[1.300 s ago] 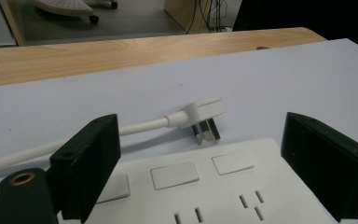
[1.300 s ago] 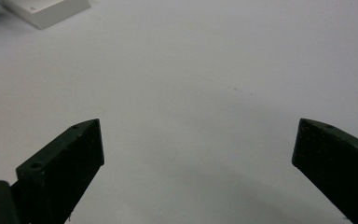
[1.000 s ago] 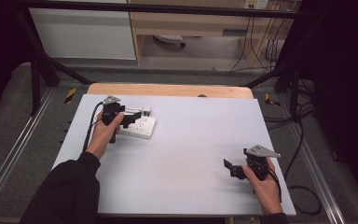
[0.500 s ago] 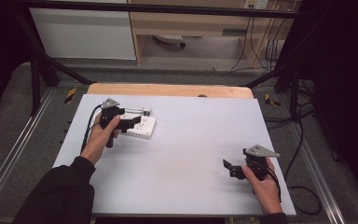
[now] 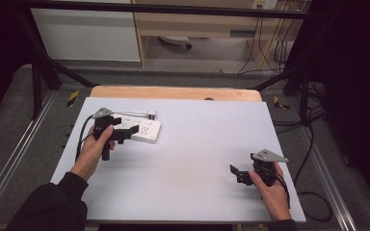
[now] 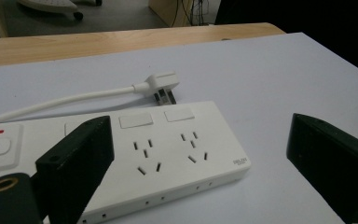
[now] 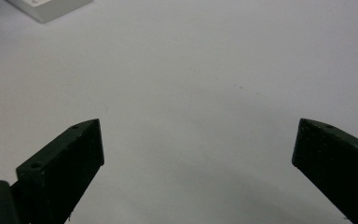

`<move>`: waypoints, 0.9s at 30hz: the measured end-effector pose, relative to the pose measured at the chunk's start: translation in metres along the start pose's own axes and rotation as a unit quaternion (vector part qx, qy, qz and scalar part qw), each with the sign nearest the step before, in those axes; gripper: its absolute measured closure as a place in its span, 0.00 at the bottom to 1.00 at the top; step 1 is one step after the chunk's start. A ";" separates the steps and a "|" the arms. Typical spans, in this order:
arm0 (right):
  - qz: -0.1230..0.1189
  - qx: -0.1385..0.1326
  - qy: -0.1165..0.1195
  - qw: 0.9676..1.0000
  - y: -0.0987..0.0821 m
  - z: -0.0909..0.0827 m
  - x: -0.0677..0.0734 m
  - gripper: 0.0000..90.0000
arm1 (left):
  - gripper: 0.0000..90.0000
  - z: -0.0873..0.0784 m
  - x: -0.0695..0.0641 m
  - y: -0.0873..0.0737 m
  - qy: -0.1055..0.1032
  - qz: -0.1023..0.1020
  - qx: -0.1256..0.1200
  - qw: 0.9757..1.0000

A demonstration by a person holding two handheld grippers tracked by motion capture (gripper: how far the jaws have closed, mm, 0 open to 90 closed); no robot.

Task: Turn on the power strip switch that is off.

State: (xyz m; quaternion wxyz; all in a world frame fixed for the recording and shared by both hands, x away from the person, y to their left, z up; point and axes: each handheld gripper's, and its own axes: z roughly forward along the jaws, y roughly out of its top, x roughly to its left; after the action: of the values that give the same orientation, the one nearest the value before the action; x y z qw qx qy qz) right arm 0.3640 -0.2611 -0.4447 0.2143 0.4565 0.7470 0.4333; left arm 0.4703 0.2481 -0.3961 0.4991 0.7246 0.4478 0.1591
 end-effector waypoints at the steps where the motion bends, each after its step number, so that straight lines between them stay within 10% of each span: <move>1: -0.001 0.000 0.000 1.000 0.000 0.000 0.000 0.03 | 0.08 -0.003 0.000 -0.001 -0.001 -0.001 -0.001 1.000; 27: -0.003 0.002 0.000 1.000 0.000 0.001 0.001 0.03 | 0.09 -0.094 -0.004 -0.028 0.011 0.023 -0.019 1.000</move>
State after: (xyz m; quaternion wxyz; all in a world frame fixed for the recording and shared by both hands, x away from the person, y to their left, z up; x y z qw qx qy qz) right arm 0.3640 -0.2603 -0.4455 0.2151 0.4544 0.7493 0.4309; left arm 0.3909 0.3023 -0.3770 0.5039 0.7233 0.4336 0.1867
